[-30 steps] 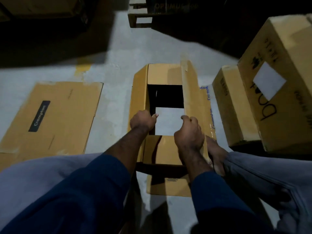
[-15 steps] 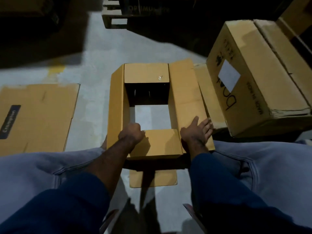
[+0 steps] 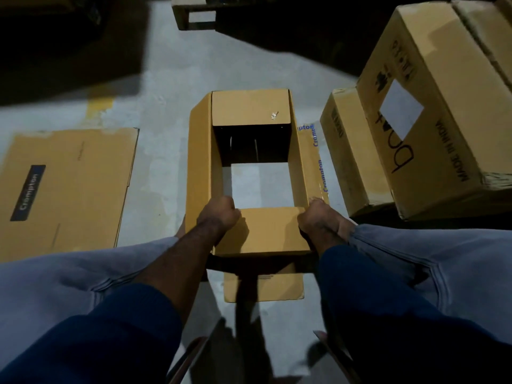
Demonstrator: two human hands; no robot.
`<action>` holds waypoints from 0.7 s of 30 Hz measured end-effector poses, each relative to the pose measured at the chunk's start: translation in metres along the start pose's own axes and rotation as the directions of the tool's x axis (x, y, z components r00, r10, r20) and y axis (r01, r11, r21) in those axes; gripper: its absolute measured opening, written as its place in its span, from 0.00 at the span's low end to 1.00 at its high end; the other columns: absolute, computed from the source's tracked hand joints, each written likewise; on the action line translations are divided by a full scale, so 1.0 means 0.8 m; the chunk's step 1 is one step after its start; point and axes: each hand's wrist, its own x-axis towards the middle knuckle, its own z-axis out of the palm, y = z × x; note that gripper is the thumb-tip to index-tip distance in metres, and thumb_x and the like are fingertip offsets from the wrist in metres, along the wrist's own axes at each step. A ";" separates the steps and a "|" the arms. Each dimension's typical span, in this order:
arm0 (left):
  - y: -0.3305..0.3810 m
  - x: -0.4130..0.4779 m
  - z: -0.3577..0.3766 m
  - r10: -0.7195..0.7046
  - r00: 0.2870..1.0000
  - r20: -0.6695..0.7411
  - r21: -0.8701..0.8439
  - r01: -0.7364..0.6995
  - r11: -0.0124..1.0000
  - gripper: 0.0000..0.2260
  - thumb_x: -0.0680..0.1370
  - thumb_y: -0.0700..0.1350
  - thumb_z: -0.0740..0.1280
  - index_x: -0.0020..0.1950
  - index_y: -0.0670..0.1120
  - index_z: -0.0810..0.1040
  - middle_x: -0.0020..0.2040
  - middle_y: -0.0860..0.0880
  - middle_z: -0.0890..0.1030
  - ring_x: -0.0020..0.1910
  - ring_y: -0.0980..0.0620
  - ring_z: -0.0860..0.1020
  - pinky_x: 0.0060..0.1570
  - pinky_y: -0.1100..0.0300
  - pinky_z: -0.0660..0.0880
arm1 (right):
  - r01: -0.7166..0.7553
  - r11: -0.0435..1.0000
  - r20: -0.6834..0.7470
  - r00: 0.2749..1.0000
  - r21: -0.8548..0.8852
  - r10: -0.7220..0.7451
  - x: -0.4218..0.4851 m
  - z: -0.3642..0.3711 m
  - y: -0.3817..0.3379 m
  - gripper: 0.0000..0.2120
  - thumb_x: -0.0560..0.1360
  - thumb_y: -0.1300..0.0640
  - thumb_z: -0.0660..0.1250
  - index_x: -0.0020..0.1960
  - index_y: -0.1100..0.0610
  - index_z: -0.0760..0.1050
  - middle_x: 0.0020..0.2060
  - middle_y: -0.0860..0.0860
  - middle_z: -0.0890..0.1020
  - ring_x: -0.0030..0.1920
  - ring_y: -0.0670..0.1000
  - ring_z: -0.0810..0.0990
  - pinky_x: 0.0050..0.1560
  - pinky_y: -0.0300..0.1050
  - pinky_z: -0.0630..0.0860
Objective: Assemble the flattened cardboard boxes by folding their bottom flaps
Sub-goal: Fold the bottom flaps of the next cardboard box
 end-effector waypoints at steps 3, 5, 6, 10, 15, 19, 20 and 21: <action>0.003 0.007 0.003 0.028 1.000 -0.006 -0.015 -0.028 1.000 0.07 0.81 0.51 0.66 0.47 0.48 0.75 0.48 0.45 0.80 0.47 0.47 0.77 0.42 0.55 0.72 | 0.002 0.996 0.030 1.000 0.093 -0.005 0.028 0.006 0.010 0.15 0.77 0.58 0.67 0.63 0.60 0.76 0.62 0.62 0.79 0.57 0.62 0.80 0.41 0.45 0.71; 0.008 0.014 0.006 0.039 0.999 -0.007 -0.024 -0.039 0.999 0.07 0.81 0.50 0.66 0.49 0.48 0.76 0.49 0.46 0.79 0.47 0.47 0.77 0.43 0.55 0.73 | -0.027 0.998 -0.121 0.992 0.054 0.033 0.031 0.014 0.010 0.18 0.76 0.55 0.68 0.65 0.55 0.75 0.60 0.57 0.81 0.57 0.60 0.81 0.44 0.46 0.71; 0.011 0.018 0.007 0.045 0.999 -0.005 -0.025 -0.045 0.999 0.07 0.81 0.50 0.66 0.51 0.47 0.77 0.50 0.46 0.79 0.48 0.47 0.77 0.44 0.54 0.75 | -0.014 1.000 -0.162 0.987 0.000 0.014 0.033 0.019 0.008 0.19 0.76 0.54 0.68 0.66 0.54 0.74 0.59 0.56 0.81 0.57 0.59 0.81 0.46 0.47 0.70; 0.020 0.033 0.009 0.076 0.997 -0.033 0.024 -0.075 0.997 0.10 0.81 0.51 0.65 0.57 0.47 0.78 0.53 0.46 0.80 0.50 0.46 0.78 0.50 0.49 0.79 | 0.018 0.979 -0.210 0.976 -0.204 -0.062 0.049 0.013 -0.004 0.15 0.81 0.48 0.61 0.58 0.58 0.77 0.47 0.55 0.80 0.46 0.55 0.79 0.45 0.49 0.74; 0.013 0.056 -0.008 -0.079 0.909 -0.410 0.128 0.142 0.982 0.20 0.77 0.52 0.68 0.67 0.46 0.72 0.65 0.42 0.72 0.62 0.42 0.71 0.59 0.44 0.70 | 0.119 0.912 -0.307 0.918 -0.392 -0.252 0.104 -0.028 -0.043 0.17 0.83 0.47 0.59 0.58 0.60 0.76 0.51 0.58 0.82 0.49 0.59 0.82 0.46 0.50 0.75; -0.008 0.083 -0.023 -0.407 0.884 -0.231 -0.228 0.358 0.905 0.26 0.78 0.49 0.70 0.72 0.44 0.66 0.68 0.39 0.70 0.63 0.37 0.73 0.57 0.43 0.77 | 0.133 0.913 -0.290 0.922 -0.385 -0.256 0.132 -0.038 -0.065 0.14 0.81 0.52 0.60 0.58 0.60 0.78 0.49 0.57 0.81 0.50 0.60 0.82 0.43 0.49 0.71; -0.016 0.090 -0.023 -0.436 0.883 -0.171 -0.262 0.386 0.884 0.23 0.79 0.49 0.69 0.71 0.42 0.68 0.67 0.39 0.73 0.62 0.37 0.76 0.55 0.46 0.78 | 0.141 0.913 -0.293 0.919 -0.383 -0.264 0.138 -0.035 -0.067 0.13 0.80 0.53 0.62 0.57 0.60 0.79 0.48 0.57 0.81 0.49 0.60 0.82 0.43 0.49 0.71; -0.023 0.096 -0.022 -0.428 0.894 -0.132 -0.251 0.387 0.887 0.20 0.80 0.49 0.68 0.68 0.41 0.72 0.64 0.39 0.76 0.60 0.37 0.78 0.52 0.48 0.78 | 0.133 0.916 -0.289 0.923 -0.378 -0.253 0.137 -0.034 -0.070 0.13 0.79 0.54 0.63 0.57 0.60 0.79 0.47 0.57 0.81 0.48 0.60 0.82 0.42 0.48 0.71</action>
